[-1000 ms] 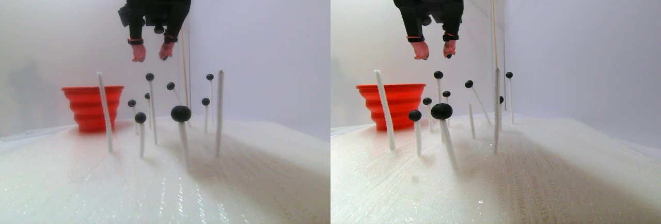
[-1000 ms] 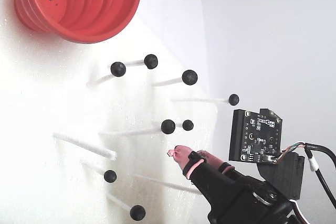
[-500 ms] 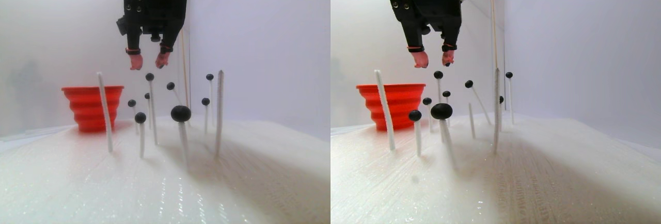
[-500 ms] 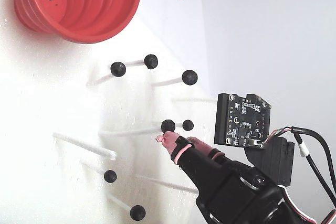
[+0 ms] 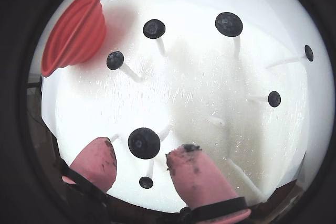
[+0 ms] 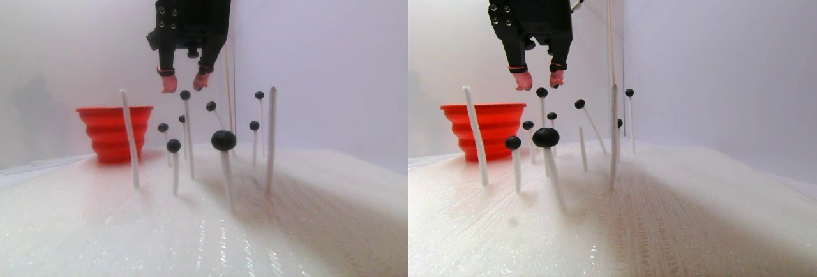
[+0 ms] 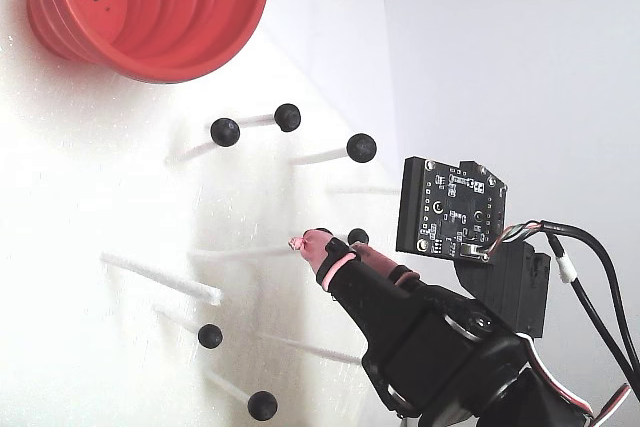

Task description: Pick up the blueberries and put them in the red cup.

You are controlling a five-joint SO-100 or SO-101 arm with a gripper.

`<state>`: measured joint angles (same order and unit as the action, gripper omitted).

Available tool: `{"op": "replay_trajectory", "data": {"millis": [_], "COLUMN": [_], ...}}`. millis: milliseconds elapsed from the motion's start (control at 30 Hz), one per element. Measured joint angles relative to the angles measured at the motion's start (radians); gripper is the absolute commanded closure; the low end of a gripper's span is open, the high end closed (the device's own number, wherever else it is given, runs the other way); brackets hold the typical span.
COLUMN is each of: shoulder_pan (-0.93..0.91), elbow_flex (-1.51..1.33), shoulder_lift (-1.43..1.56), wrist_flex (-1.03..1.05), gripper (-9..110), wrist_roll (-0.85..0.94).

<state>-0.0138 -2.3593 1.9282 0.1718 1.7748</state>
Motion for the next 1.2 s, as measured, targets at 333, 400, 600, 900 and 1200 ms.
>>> {"op": "replay_trajectory", "data": {"millis": [333,400,600,900,1200], "shoulder_pan": [0.000,0.000,0.000,0.021,0.025], "elbow_flex": [0.025,0.031,0.049,0.051,0.051], "shoulder_lift": [-0.061,-0.072,-0.101,-0.117,-0.117], "wrist_flex": [-0.028,-0.034,-0.037,-0.046,-0.046], "gripper": [82,82,83,87,90], "wrist_roll": [0.000,0.000,0.000,-0.023,-0.025]}}
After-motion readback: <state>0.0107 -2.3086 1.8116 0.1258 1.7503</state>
